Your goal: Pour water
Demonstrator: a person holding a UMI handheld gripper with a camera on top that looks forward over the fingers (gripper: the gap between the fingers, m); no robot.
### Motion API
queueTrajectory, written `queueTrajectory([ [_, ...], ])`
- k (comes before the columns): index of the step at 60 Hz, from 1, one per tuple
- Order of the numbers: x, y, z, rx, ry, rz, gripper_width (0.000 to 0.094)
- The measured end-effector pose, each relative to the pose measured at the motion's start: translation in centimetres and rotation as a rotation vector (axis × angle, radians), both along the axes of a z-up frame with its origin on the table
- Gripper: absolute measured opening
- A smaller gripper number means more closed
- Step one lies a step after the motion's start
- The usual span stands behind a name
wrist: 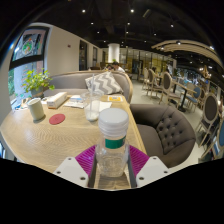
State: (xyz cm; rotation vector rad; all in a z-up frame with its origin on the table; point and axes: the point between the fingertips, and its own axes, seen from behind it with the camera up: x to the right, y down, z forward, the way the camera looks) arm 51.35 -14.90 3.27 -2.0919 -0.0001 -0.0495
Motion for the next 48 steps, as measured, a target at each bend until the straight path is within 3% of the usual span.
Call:
queueTrajectory([
  [11,0.1,-0.1,0.1,0.006,-0.013,-0.011,0.0405],
  [28,-0.6,2.1,1.8,-0.016,-0.143,-0.069,0.0406],
  [42,-3.1,5.7,9.5,0.003,-0.468,-0.127,0.0405],
  [48,-6.1,8.5,14.1,0.016,-0.706,-0.113,0.0405],
])
